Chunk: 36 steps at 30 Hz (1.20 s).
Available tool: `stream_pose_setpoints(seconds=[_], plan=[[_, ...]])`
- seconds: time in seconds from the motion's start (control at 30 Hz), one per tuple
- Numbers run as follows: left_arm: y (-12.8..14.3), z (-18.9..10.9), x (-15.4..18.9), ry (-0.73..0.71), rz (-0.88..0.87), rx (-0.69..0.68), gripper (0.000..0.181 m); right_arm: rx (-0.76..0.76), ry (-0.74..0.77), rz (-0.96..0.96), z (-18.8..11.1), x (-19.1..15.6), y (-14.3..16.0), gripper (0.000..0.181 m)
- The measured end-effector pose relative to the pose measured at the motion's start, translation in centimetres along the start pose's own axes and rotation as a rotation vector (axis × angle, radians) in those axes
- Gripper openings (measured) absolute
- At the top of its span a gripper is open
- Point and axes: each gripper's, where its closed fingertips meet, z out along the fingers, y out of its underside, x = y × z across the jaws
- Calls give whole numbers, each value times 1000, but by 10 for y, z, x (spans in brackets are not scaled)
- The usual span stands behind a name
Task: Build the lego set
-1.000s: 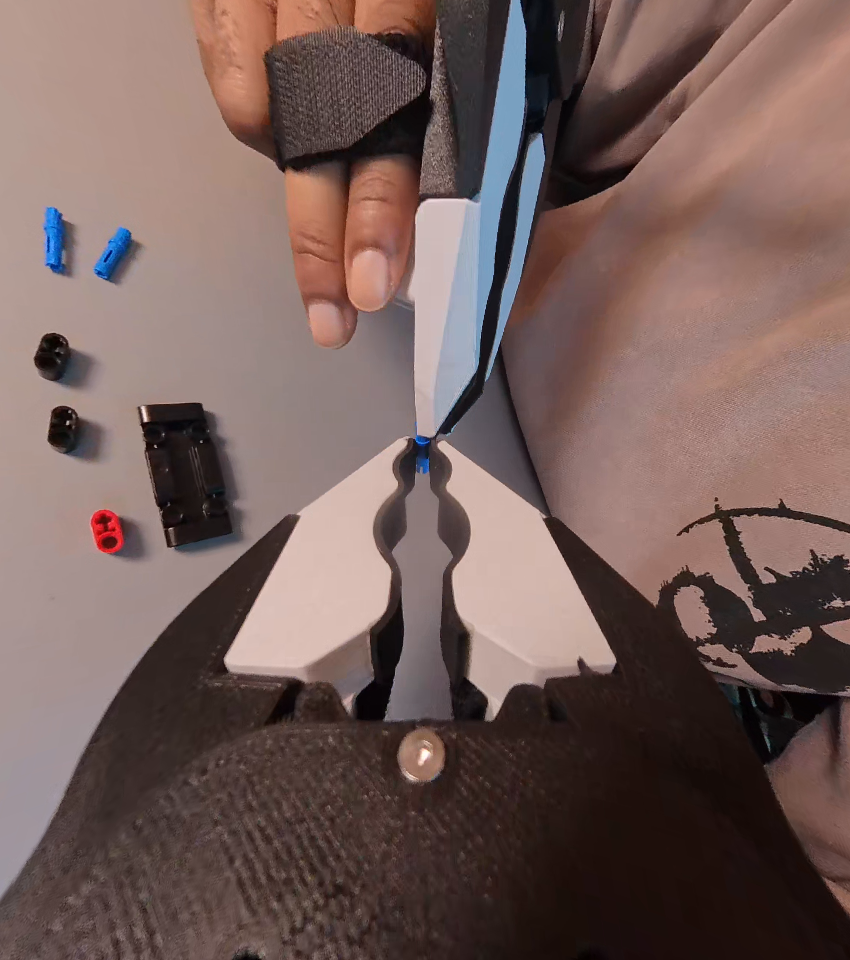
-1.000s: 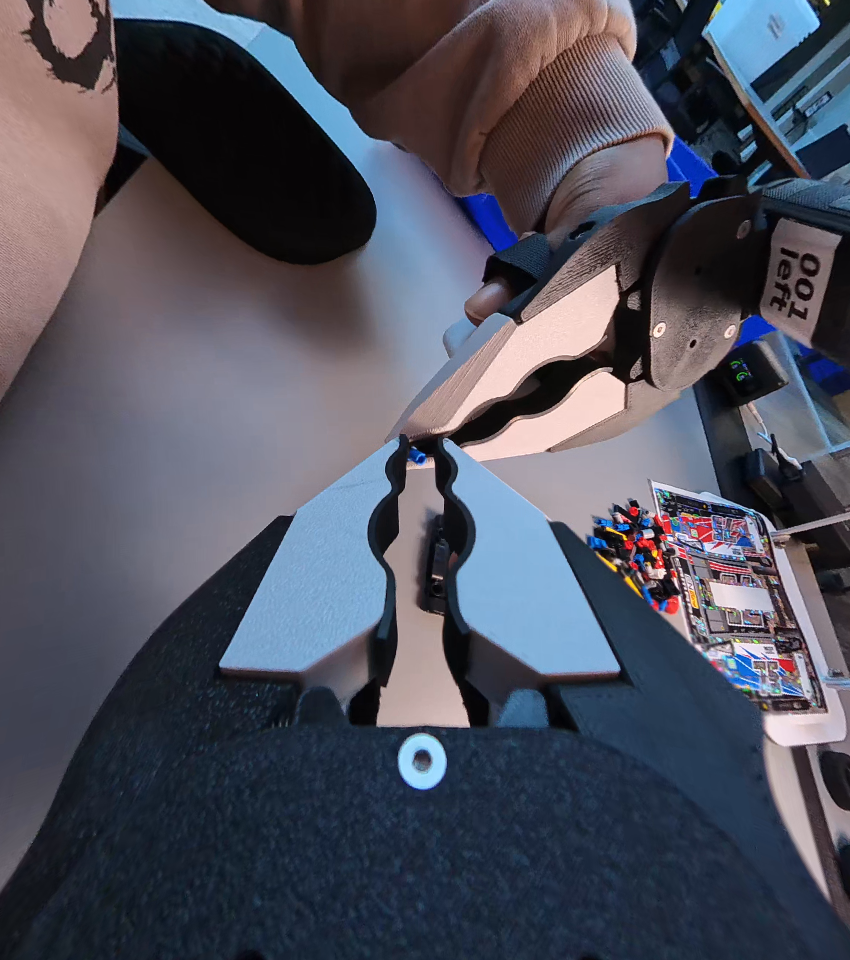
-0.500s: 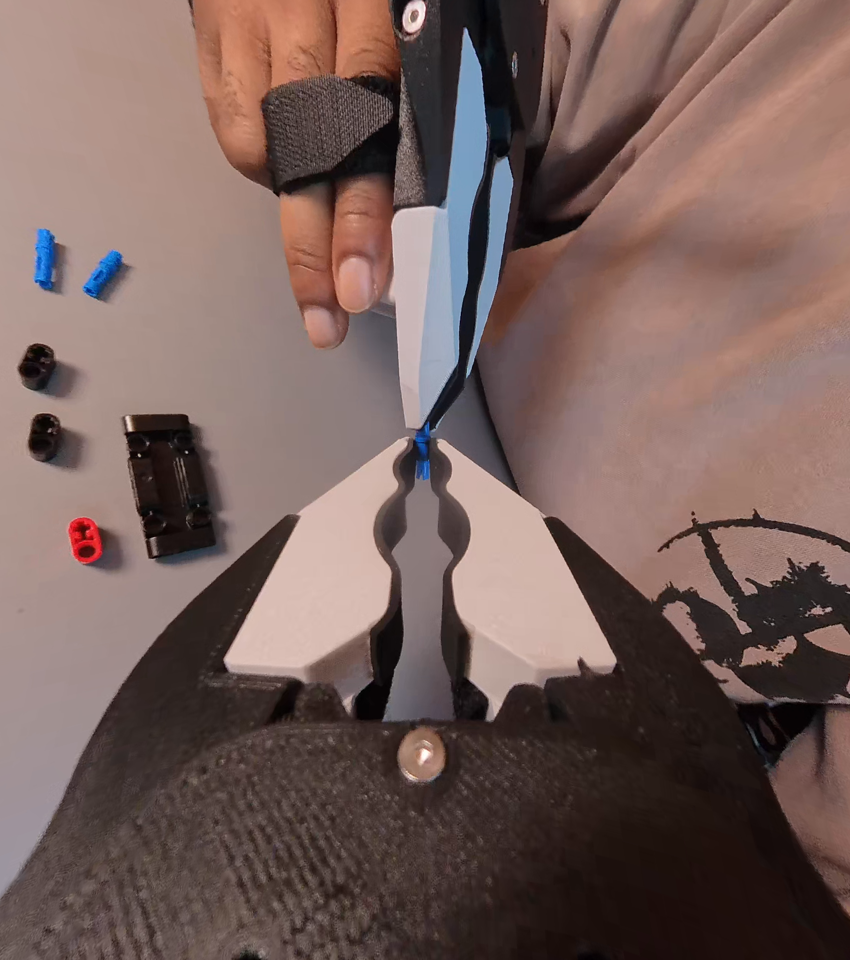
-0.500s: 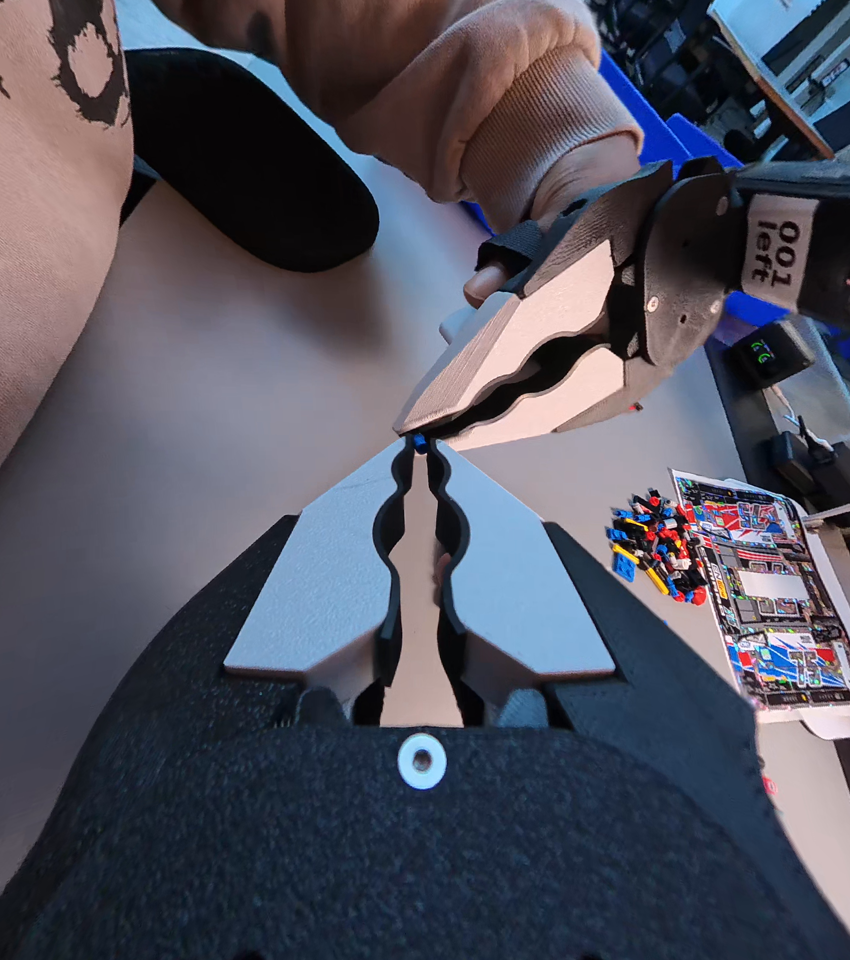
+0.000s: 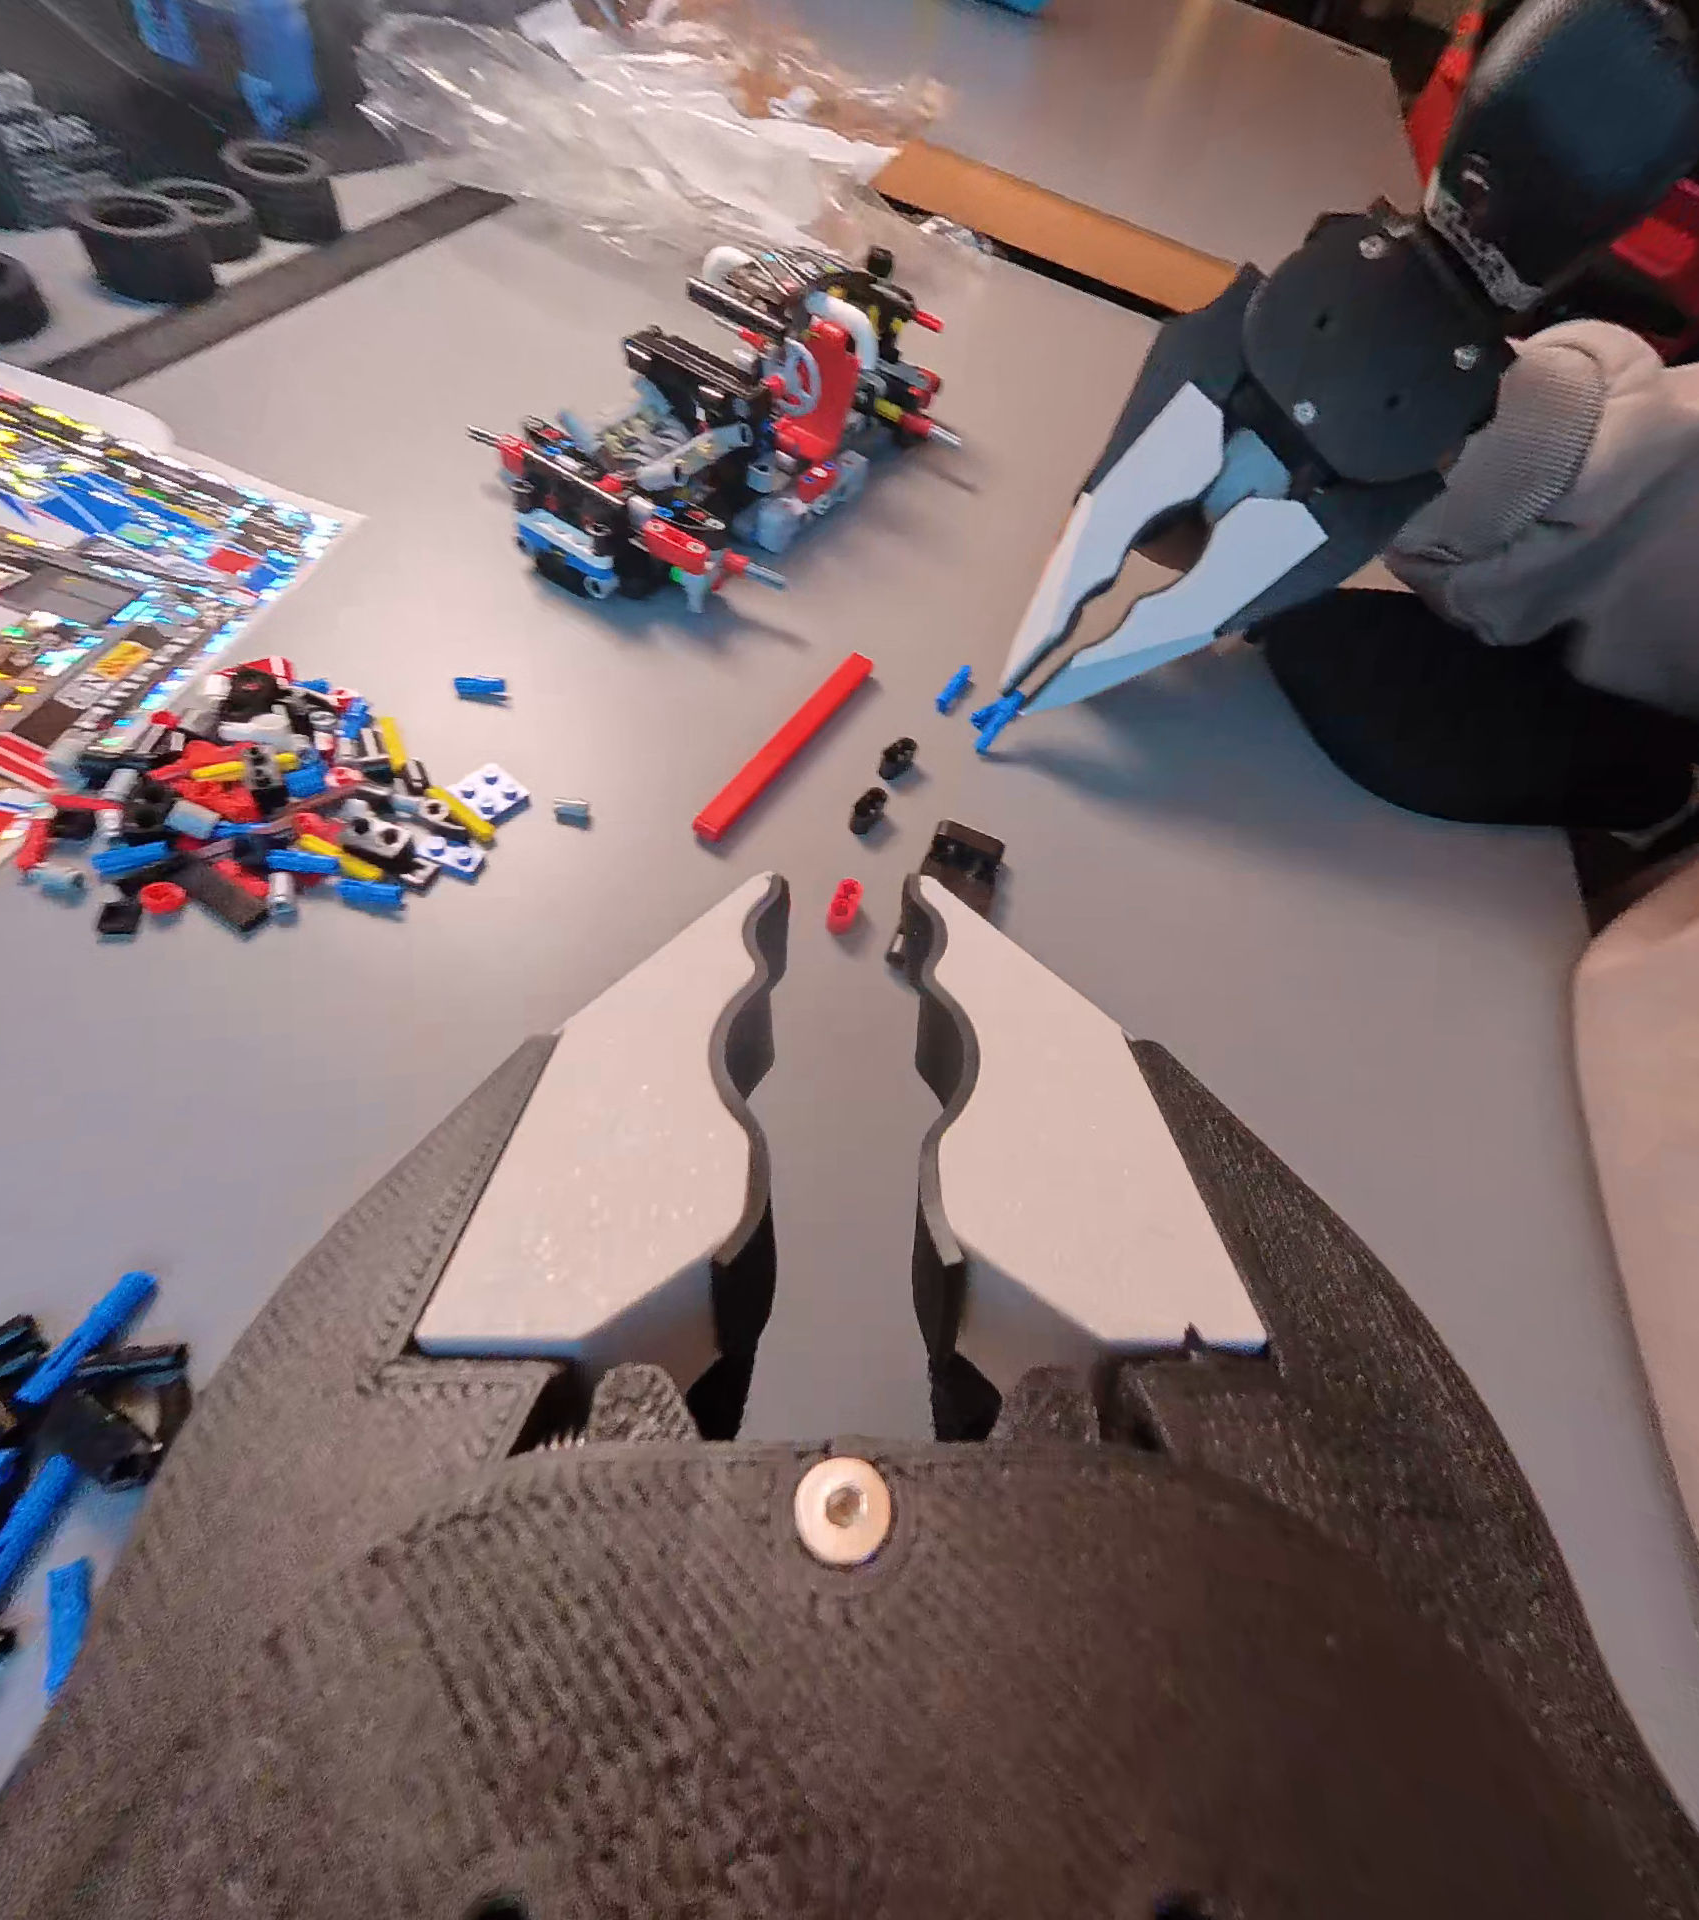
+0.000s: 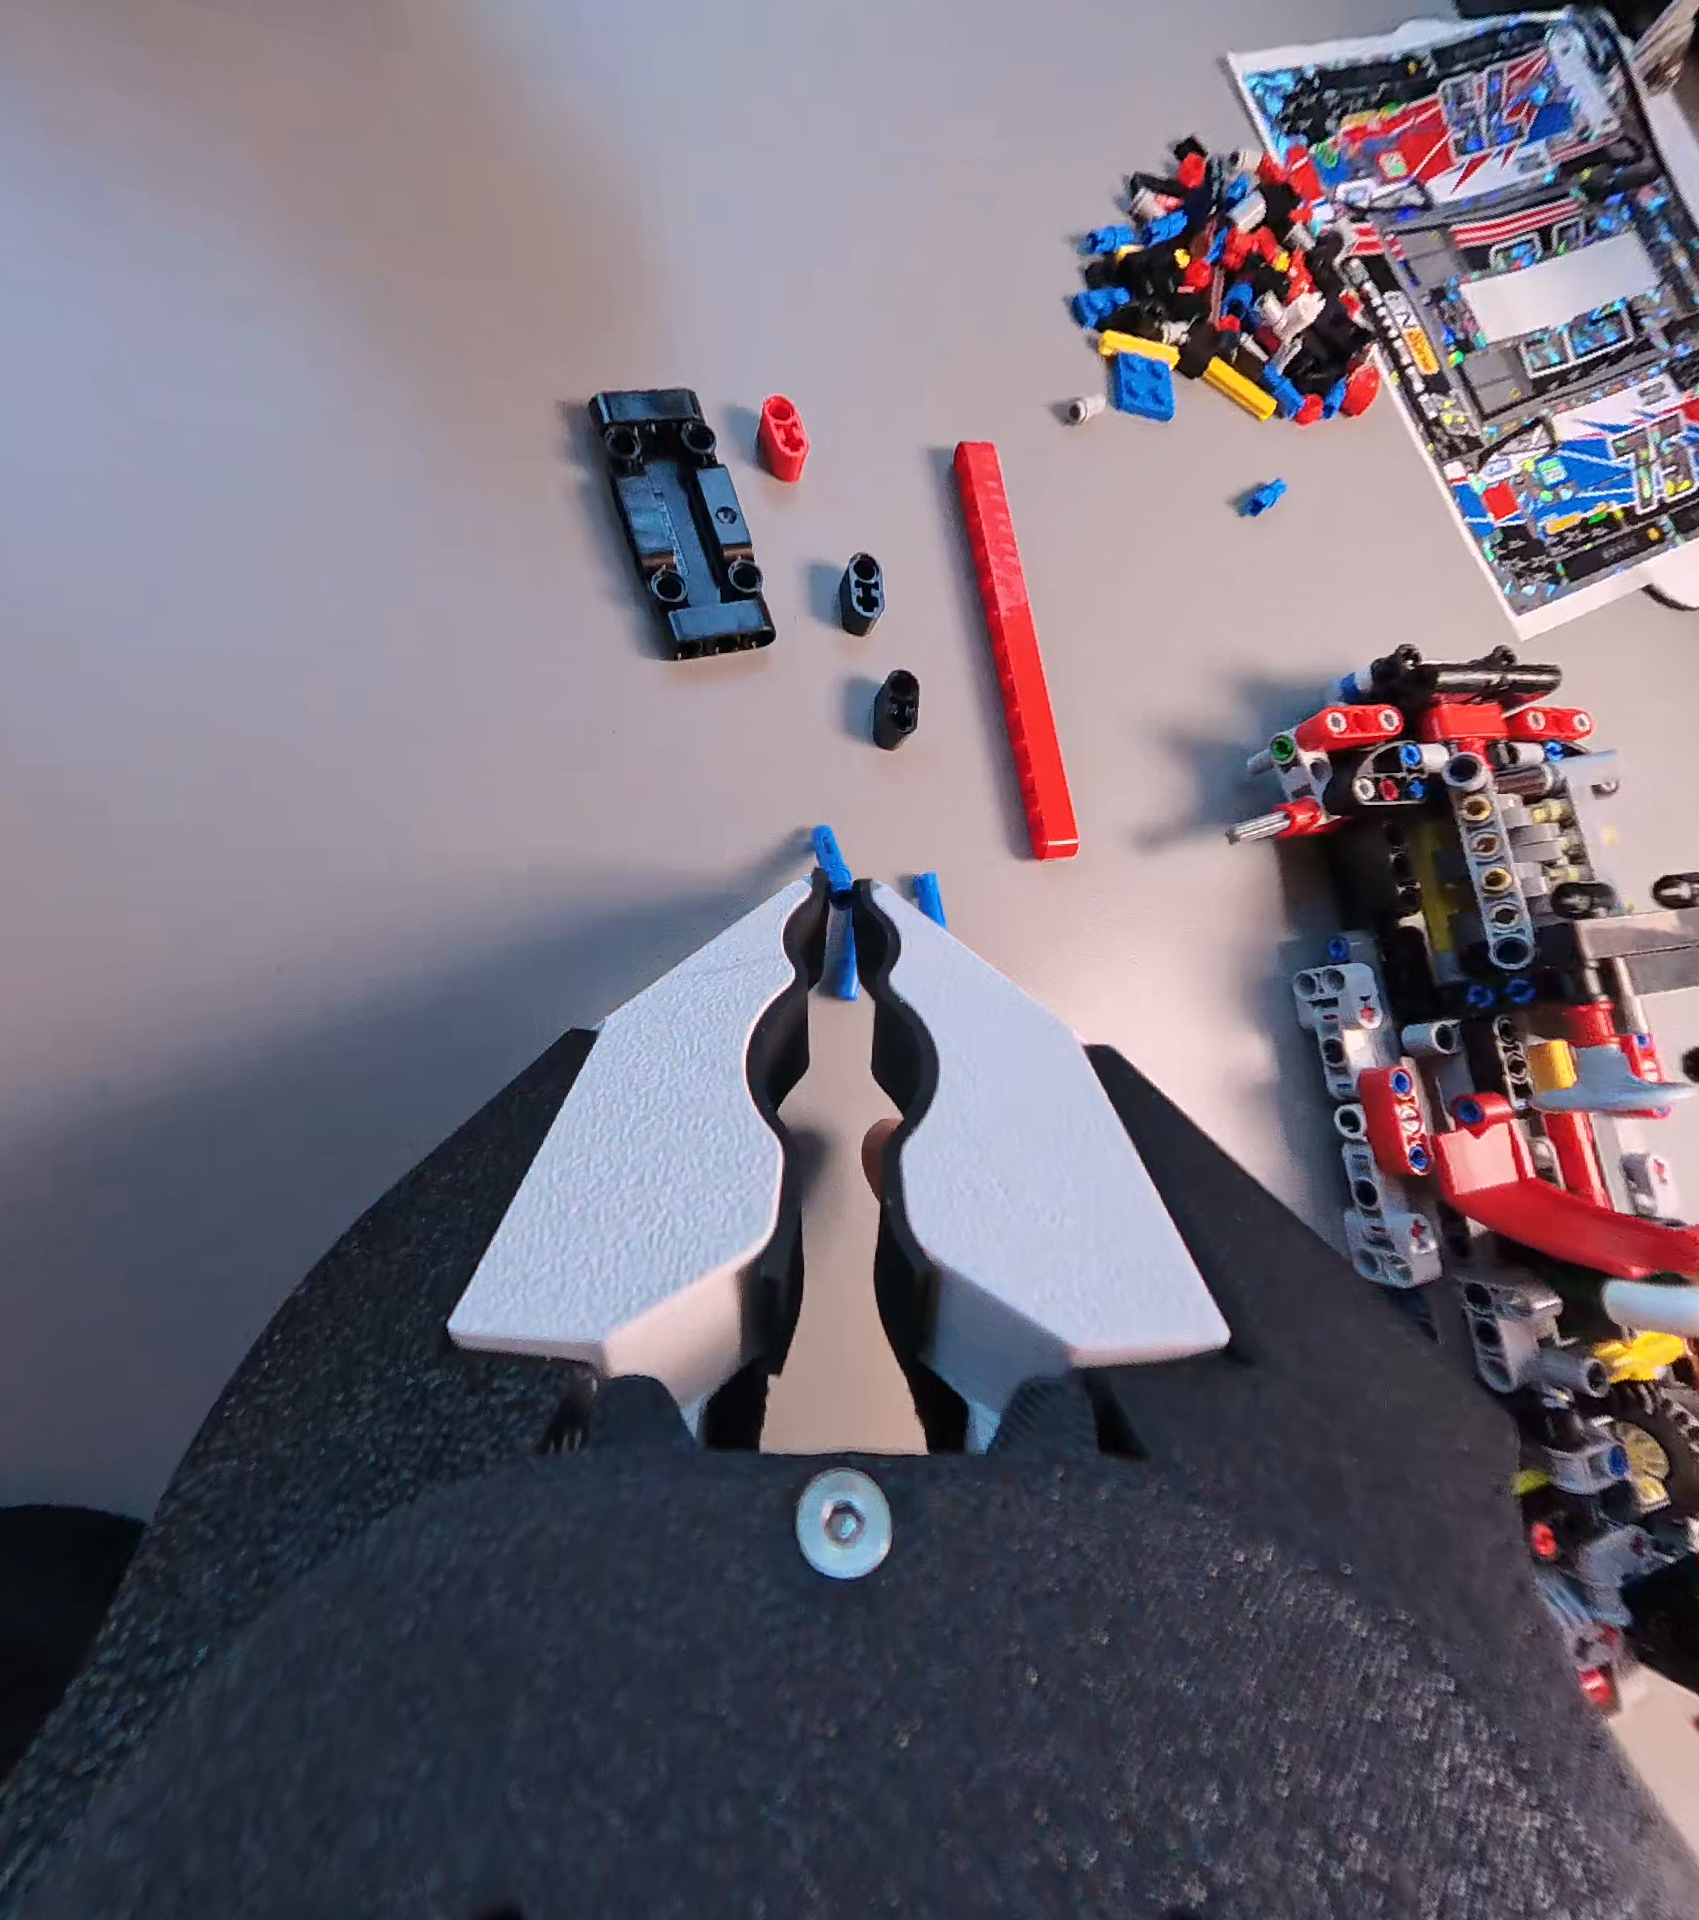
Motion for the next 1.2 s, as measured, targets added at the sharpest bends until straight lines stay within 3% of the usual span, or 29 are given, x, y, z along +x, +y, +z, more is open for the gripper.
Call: stream_pose_setpoints(seconds=[0.33, 0.57, 0.7, 0.83, 0.93, 1.03, 1.1, 1.2], plan=[[-26, -33, -50, -262, -35, 254, 21, -108, 18, 21, 4, 1, 9, 2], [-20, -46, -63, -363, -2, 269, 22, -66, -1, 92, 3, 1, 8, 4], [-16, -48, -67, -360, -51, 284, 23, 35, -28, 162, -3, 2, -3, 7], [-11, -49, -73, -372, -76, 284, 24, 269, -6, 203, -16, 14, -31, 20], [-8, -47, -77, -389, -85, 274, 24, 458, 53, 300, -29, 32, -51, 28], [-4, -40, -82, -418, -79, 252, 24, 536, 174, 345, -35, 56, -61, 29], [-2, -34, -85, -428, -83, 242, 25, 521, 245, 348, -32, 72, -67, 27], [1, -28, -87, -447, -72, 227, 25, 472, 312, 345, -19, 93, -79, 0]])
